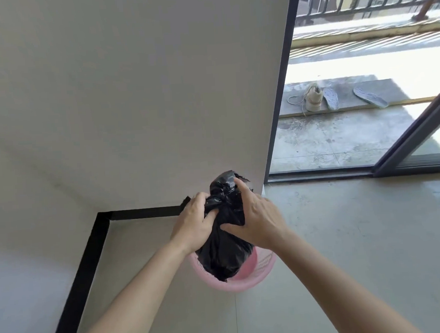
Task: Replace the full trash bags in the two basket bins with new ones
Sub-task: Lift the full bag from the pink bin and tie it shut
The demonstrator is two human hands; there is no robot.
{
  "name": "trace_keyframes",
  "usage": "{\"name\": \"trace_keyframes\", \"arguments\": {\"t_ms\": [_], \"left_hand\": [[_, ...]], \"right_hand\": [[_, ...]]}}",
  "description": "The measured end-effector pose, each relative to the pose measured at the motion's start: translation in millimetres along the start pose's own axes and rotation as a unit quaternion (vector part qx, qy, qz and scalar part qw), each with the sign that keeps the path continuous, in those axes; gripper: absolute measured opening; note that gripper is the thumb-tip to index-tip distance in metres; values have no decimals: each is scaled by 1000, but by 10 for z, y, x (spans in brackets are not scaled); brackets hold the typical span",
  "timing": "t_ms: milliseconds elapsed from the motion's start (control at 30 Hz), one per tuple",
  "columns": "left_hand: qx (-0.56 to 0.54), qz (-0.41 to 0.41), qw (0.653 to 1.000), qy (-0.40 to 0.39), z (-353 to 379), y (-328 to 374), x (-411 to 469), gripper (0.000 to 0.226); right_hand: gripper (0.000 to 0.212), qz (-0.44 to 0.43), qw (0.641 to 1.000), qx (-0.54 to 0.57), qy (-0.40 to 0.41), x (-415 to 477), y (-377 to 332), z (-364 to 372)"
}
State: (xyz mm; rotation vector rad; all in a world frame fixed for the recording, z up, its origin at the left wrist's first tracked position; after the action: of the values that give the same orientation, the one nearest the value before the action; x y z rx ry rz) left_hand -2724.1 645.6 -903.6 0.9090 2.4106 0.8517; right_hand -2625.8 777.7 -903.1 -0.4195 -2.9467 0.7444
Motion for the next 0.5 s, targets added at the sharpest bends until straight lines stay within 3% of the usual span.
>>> {"name": "trace_keyframes", "arguments": {"t_ms": [167, 500], "left_hand": [[20, 28, 999, 24, -1076, 1097, -224, 16], [28, 86, 995, 51, -3561, 3888, -1062, 20]], "right_hand": [[84, -17, 998, -54, 24, 18, -644, -1386], [74, -32, 992, -83, 90, -410, -2254, -4805]]}}
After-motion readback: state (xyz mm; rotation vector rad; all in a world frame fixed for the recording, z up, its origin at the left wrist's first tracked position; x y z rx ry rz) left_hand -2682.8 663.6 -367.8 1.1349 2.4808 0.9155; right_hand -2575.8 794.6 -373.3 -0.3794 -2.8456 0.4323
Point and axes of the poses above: each hand's wrist, its own x-axis towards the middle knuckle, its own z-axis out of the palm, y = z × x, the point moved 6 cm from there along x, towards the middle knuckle, and after that the axes turned 6 degrees about -y, right-handed, at the moved point
